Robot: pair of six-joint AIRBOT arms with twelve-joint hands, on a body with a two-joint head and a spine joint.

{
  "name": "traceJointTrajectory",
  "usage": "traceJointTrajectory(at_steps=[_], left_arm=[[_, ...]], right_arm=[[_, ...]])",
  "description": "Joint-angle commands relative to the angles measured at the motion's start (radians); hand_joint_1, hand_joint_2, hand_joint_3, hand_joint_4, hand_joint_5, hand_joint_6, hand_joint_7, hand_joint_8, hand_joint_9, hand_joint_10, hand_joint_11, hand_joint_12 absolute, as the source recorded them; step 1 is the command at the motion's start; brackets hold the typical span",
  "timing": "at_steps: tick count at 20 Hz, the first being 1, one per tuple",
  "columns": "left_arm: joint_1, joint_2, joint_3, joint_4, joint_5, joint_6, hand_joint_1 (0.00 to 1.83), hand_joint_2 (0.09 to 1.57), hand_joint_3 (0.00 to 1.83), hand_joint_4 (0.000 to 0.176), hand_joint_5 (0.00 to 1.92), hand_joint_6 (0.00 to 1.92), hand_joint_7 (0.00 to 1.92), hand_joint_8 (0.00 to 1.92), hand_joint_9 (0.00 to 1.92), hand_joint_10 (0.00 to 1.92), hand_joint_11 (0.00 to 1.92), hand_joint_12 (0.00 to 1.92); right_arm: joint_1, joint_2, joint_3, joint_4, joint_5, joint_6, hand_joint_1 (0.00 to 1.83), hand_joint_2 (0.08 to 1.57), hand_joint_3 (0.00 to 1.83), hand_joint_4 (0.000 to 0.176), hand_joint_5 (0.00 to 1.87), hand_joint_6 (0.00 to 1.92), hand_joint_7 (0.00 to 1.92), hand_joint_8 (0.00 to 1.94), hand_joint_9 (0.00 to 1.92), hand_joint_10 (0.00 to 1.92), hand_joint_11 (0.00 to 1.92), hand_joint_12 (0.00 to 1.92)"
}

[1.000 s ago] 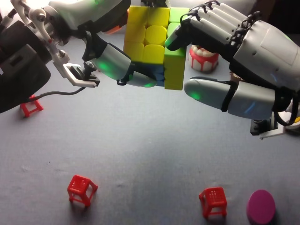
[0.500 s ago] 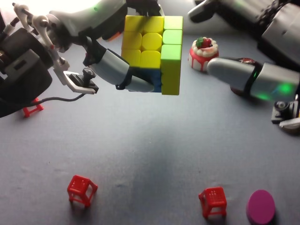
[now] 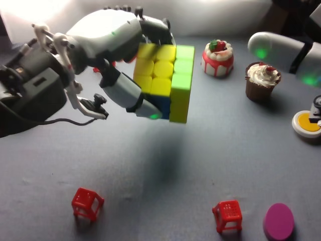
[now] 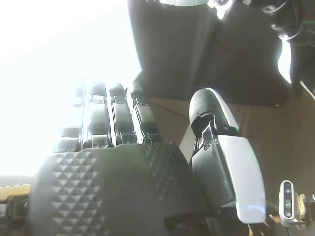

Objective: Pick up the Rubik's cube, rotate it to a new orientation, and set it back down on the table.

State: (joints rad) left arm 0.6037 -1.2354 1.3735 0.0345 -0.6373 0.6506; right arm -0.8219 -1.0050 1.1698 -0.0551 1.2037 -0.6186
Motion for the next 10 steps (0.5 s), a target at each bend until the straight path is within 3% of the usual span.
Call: traceJointTrajectory(at_steps=[1, 2, 3, 4, 5, 6, 7, 8, 9, 10], left_arm=[[-0.012, -0.007, 0.006, -0.021, -0.117, -0.019, 1.21, 0.99, 0.55, 0.000, 0.77, 1.27, 0.76, 1.75, 0.88, 1.92, 1.00, 1.92], [-0.012, -0.018, 0.018, -0.021, -0.090, -0.019, 1.20, 0.94, 0.73, 0.000, 0.72, 1.39, 0.74, 1.88, 0.95, 1.92, 1.05, 1.92], [-0.012, -0.028, 0.031, -0.021, -0.067, -0.023, 1.47, 0.97, 0.39, 0.000, 0.87, 1.90, 1.09, 1.92, 1.18, 1.92, 1.30, 1.92], [-0.012, -0.039, 0.046, -0.021, -0.045, -0.030, 1.47, 0.97, 0.39, 0.000, 0.87, 1.90, 1.09, 1.92, 1.18, 1.92, 1.30, 1.92], [-0.007, -0.050, 0.058, -0.023, -0.029, -0.035, 1.35, 1.04, 0.24, 0.000, 0.82, 1.92, 0.90, 1.92, 1.02, 1.92, 1.16, 1.92], [-0.002, -0.059, 0.069, -0.025, -0.016, -0.042, 1.31, 1.10, 0.14, 0.000, 0.80, 1.92, 0.85, 1.92, 0.97, 1.92, 1.12, 1.92], [0.004, -0.066, 0.078, -0.026, -0.002, -0.050, 1.10, 1.27, 0.10, 0.000, 0.55, 1.59, 0.68, 1.62, 0.66, 1.81, 0.74, 1.92], [0.008, -0.069, 0.080, -0.026, 0.007, -0.050, 1.10, 1.27, 0.10, 0.000, 0.55, 1.59, 0.68, 1.62, 0.66, 1.81, 0.74, 1.92], [0.012, -0.069, 0.080, -0.027, 0.011, -0.050, 0.97, 1.21, 0.02, 0.000, 0.40, 1.18, 0.52, 1.10, 0.49, 1.45, 0.45, 1.86], [0.015, -0.069, 0.080, -0.027, 0.014, -0.050, 0.93, 1.19, 0.00, 0.000, 0.38, 0.89, 0.51, 0.73, 0.44, 1.14, 0.29, 1.73]], right_arm=[[0.005, 0.003, -0.006, 0.025, 0.118, 0.006, 0.00, 1.34, 0.00, 0.000, 0.00, 0.00, 0.00, 0.00, 0.00, 0.00, 0.00, 0.00], [0.005, 0.006, -0.006, 0.029, 0.118, 0.006, 0.00, 1.34, 0.00, 0.000, 0.00, 0.00, 0.00, 0.00, 0.00, 0.00, 0.00, 0.00], [0.005, 0.009, -0.006, 0.031, 0.118, 0.006, 0.00, 1.34, 0.00, 0.000, 0.00, 0.00, 0.00, 0.00, 0.01, 0.01, 0.01, 0.00], [0.005, 0.010, -0.006, 0.032, 0.118, 0.006, 0.00, 1.34, 0.00, 0.000, 0.00, 0.00, 0.00, 0.00, 0.01, 0.01, 0.01, 0.00], [0.005, 0.011, -0.006, 0.033, 0.118, 0.006, 0.00, 1.34, 0.00, 0.000, 0.00, 0.00, 0.00, 0.00, 0.02, 0.01, 0.02, 0.01], [0.005, 0.011, -0.006, 0.033, 0.118, 0.006, 0.00, 1.34, 0.00, 0.000, 0.00, 0.00, 0.00, 0.00, 0.03, 0.01, 0.02, 0.01], [0.005, 0.012, -0.006, 0.034, 0.119, 0.006, 0.00, 1.35, 0.00, 0.000, 0.00, 0.00, 0.00, 0.00, 0.01, 0.07, 0.01, 0.28], [0.005, 0.013, -0.006, 0.034, 0.119, 0.006, 0.00, 1.35, 0.00, 0.000, 0.00, 0.00, 0.00, 0.00, 0.01, 0.07, 0.01, 0.28], [0.005, 0.014, -0.007, 0.034, 0.119, 0.006, 0.00, 1.36, 0.00, 0.000, 0.00, 0.00, 0.00, 0.00, 0.00, 0.09, 0.00, 0.55], [0.005, 0.015, -0.007, 0.034, 0.119, 0.006, 0.00, 1.36, 0.00, 0.000, 0.00, 0.00, 0.00, 0.00, 0.00, 0.13, 0.00, 0.75]])
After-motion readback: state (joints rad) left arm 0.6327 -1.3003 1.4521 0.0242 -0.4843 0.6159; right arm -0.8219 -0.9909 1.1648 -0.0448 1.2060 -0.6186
